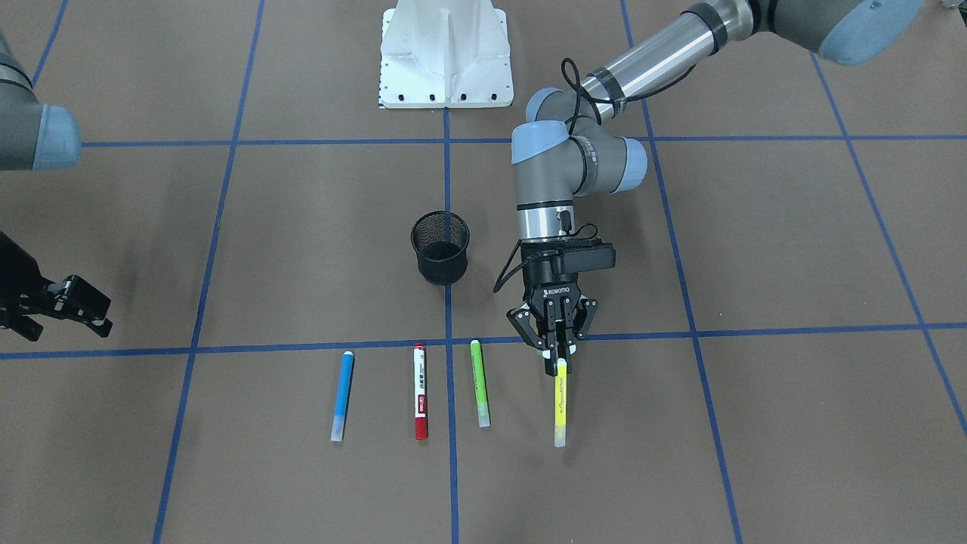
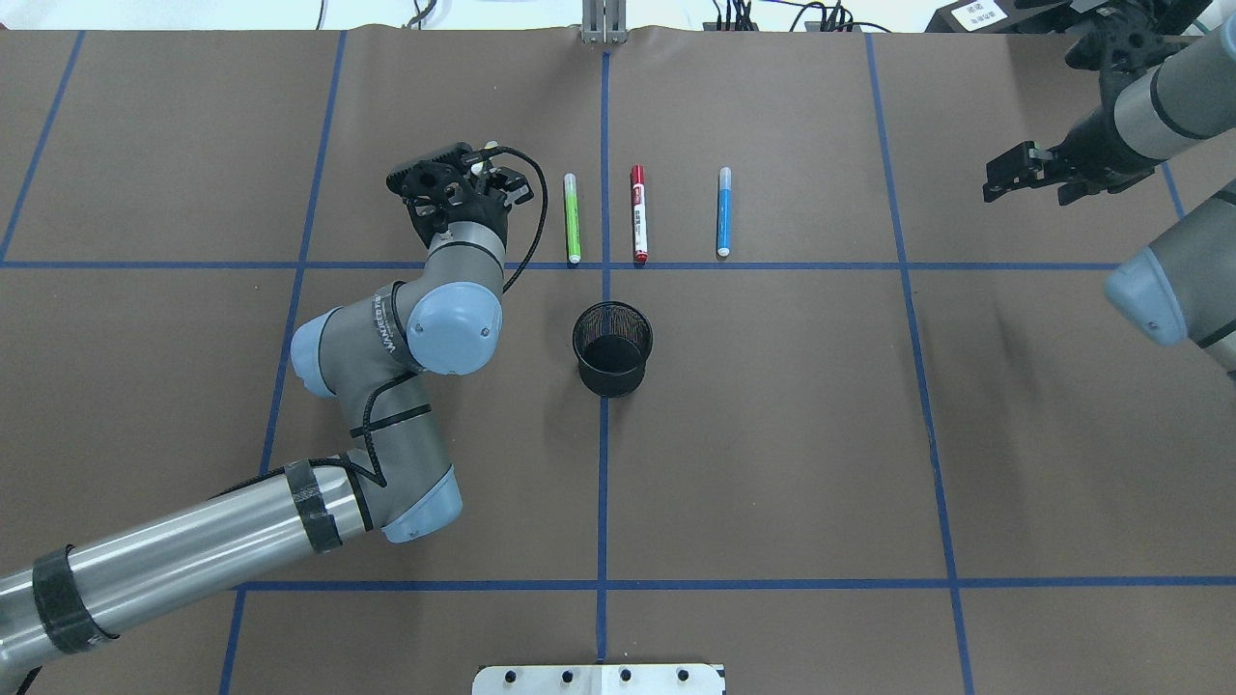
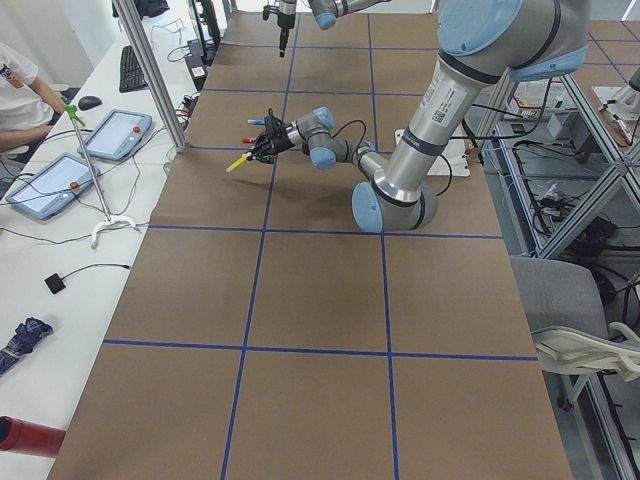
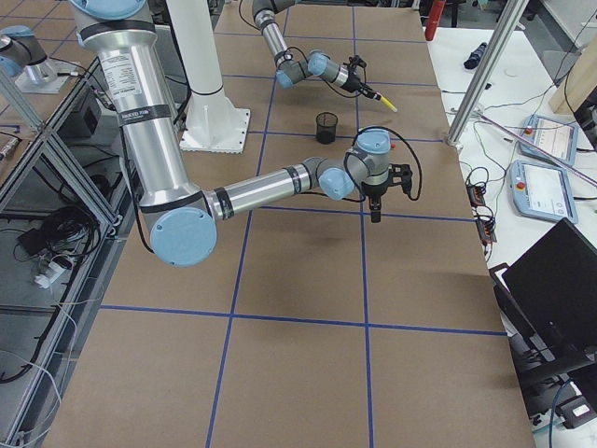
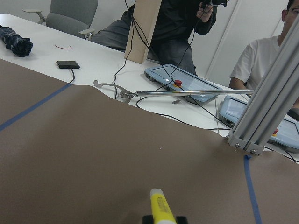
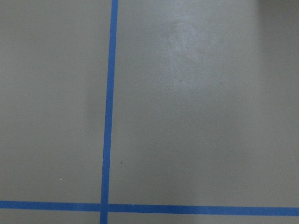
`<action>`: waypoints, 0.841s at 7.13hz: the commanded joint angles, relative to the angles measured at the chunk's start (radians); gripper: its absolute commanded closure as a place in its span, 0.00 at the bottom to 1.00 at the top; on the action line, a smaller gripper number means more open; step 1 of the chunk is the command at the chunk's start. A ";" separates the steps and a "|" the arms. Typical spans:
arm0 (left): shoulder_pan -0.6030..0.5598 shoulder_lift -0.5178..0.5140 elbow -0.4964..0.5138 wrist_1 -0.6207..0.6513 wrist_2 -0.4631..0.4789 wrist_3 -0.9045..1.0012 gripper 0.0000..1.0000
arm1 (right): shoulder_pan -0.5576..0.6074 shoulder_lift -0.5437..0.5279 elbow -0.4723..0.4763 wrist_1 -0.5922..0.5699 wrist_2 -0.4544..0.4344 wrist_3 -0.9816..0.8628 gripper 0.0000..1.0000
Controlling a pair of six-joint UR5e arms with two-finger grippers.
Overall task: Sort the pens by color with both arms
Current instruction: 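Carry the yellow highlighter beside the green highlighter and lower it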
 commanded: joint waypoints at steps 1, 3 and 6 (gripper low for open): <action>0.001 0.000 0.000 0.000 -0.006 0.002 0.38 | 0.000 0.000 -0.002 0.000 0.000 0.000 0.00; 0.001 0.000 -0.005 0.000 -0.010 0.005 0.04 | 0.000 0.002 -0.004 0.000 0.000 0.000 0.00; -0.013 0.010 -0.135 0.013 -0.117 0.123 0.02 | 0.000 0.007 -0.001 0.000 0.000 0.000 0.00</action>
